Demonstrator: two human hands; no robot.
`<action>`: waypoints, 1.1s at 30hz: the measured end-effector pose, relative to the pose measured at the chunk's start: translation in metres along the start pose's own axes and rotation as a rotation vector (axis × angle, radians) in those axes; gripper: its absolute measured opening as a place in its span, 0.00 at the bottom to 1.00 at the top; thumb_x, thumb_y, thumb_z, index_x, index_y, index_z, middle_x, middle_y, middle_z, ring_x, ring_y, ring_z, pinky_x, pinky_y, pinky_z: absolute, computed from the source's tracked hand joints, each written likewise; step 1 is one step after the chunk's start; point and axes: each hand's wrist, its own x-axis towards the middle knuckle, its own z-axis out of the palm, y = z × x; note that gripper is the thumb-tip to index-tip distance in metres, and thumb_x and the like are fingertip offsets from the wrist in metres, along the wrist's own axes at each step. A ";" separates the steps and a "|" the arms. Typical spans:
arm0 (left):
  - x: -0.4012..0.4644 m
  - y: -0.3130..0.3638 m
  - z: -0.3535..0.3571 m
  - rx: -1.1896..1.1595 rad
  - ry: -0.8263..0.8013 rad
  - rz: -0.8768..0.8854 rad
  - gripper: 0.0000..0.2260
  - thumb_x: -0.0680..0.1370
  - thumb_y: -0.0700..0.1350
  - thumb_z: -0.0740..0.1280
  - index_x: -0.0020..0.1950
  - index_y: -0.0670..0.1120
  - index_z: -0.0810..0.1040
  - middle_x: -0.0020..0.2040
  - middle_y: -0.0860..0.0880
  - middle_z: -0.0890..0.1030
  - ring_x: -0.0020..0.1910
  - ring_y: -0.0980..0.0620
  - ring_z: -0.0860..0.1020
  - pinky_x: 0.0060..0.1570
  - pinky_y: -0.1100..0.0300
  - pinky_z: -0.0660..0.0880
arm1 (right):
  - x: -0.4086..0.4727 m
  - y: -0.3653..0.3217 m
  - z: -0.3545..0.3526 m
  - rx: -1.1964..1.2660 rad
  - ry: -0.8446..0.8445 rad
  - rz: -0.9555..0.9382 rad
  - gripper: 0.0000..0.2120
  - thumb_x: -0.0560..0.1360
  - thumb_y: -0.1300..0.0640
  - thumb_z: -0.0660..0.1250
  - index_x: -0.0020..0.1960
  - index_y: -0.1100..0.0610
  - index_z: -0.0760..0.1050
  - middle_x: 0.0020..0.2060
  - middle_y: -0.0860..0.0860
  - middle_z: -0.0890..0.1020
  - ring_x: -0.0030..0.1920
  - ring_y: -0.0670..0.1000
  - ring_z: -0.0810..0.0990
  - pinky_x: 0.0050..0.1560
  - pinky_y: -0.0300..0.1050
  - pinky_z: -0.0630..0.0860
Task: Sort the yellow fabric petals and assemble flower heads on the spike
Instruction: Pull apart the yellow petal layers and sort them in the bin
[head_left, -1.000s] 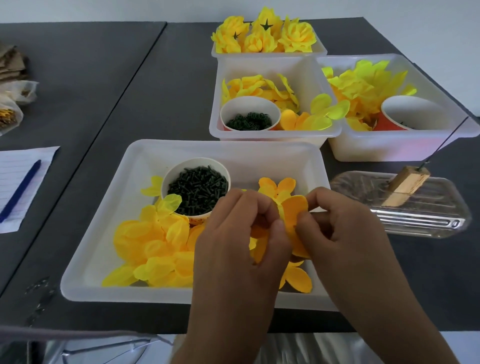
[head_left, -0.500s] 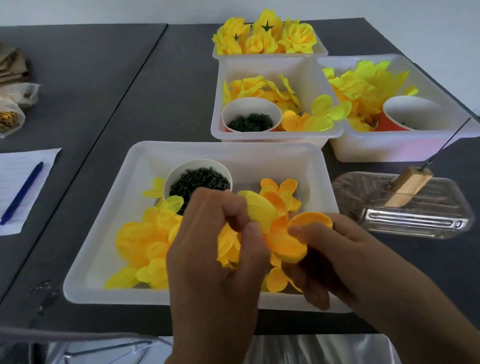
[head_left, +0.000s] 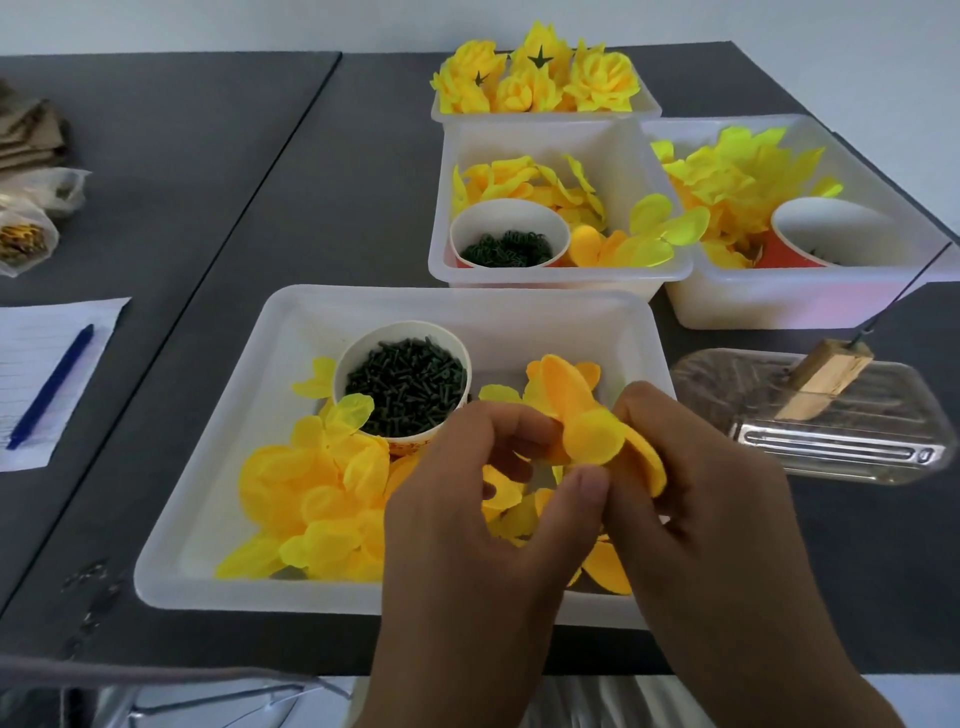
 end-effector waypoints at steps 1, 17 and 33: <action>0.000 0.000 -0.001 -0.006 0.000 -0.017 0.14 0.69 0.65 0.62 0.46 0.58 0.76 0.43 0.62 0.80 0.47 0.60 0.78 0.43 0.71 0.71 | 0.000 0.001 0.001 -0.036 -0.003 -0.032 0.11 0.74 0.46 0.59 0.37 0.50 0.68 0.27 0.43 0.71 0.32 0.43 0.73 0.29 0.26 0.67; 0.001 -0.005 0.000 0.145 0.027 -0.060 0.04 0.73 0.50 0.65 0.38 0.54 0.76 0.36 0.60 0.77 0.35 0.63 0.74 0.32 0.74 0.67 | 0.001 0.007 0.009 -0.042 -0.090 0.023 0.08 0.76 0.43 0.63 0.47 0.47 0.70 0.36 0.40 0.77 0.43 0.44 0.78 0.39 0.39 0.78; -0.007 0.003 0.003 0.031 0.070 -0.081 0.05 0.70 0.51 0.66 0.36 0.51 0.75 0.39 0.64 0.81 0.33 0.60 0.78 0.29 0.61 0.76 | 0.012 0.006 -0.001 -0.130 0.032 0.120 0.10 0.77 0.48 0.62 0.38 0.48 0.72 0.29 0.45 0.75 0.28 0.46 0.77 0.25 0.34 0.73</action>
